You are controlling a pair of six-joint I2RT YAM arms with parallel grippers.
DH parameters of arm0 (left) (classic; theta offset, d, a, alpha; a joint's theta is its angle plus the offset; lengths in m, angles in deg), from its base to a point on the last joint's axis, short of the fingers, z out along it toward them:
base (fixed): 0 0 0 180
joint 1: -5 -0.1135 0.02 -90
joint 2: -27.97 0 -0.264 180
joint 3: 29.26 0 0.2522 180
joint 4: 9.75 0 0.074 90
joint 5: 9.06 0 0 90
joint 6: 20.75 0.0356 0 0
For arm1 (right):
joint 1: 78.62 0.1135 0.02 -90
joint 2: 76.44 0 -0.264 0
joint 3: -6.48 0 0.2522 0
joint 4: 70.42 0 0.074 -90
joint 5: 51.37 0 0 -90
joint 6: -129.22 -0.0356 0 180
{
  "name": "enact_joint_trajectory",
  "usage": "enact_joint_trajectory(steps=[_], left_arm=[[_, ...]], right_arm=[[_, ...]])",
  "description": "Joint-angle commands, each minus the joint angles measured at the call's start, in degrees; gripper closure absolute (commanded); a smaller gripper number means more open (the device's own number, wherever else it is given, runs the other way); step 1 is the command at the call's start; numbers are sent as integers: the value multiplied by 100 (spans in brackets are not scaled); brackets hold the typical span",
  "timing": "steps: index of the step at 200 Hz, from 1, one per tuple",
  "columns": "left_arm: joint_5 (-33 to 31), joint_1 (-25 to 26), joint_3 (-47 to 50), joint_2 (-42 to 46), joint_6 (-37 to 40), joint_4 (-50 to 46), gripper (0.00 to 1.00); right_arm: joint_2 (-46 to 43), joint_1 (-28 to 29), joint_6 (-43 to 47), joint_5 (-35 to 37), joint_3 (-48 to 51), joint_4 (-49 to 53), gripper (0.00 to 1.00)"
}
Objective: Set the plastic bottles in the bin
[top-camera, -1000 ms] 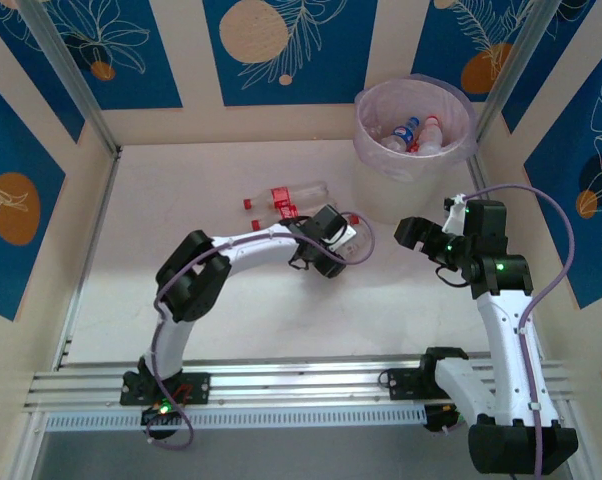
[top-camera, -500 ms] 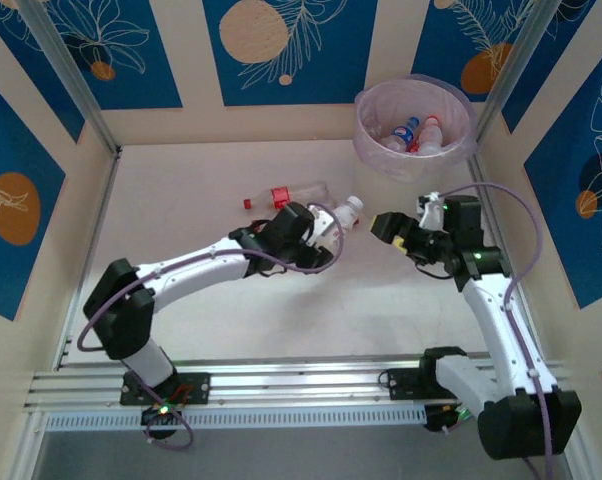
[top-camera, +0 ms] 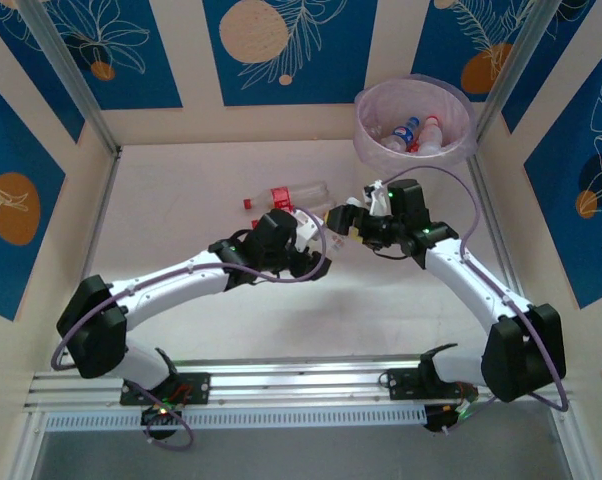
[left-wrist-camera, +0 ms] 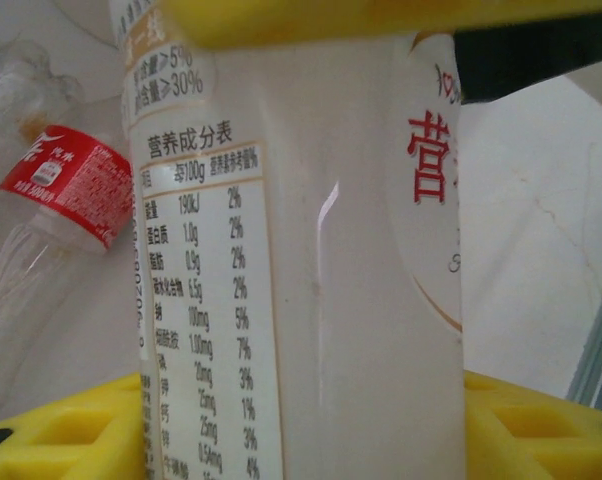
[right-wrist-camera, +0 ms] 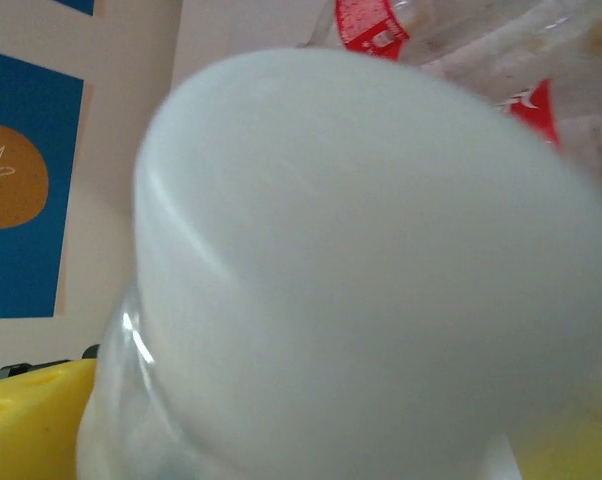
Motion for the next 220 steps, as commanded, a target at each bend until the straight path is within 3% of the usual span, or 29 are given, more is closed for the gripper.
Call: enact_joint_trajectory(steps=[1, 23, 73, 109, 140, 166, 220], left_arm=[[293, 48, 34, 157, 25, 352, 50], [73, 49, 20, 126, -21, 362, 49], [13, 42, 30, 181, -65, 540, 40], [-270, 45, 6, 565, -32, 46, 0], [-731, 28, 16, 1163, -28, -604, 0], [-1099, 13, 291, 1547, -174, -757, 0], [-1113, 5, 767, 1945, -734, -821, 0]], right_arm=[[18, 97, -134, 68, -244, -342, 9], [-110, 166, -60, 289, -345, -72, 24], [-490, 152, 87, 692, -682, 552, 32], [-623, 146, 389, 895, -1229, 924, 33], [-572, -57, 1190, 1404, -2309, 1456, 34], [-336, -605, 1659, 1853, -3095, 1276, 33], [736, -2028, 1273, 2163, -4004, 76, 32]])
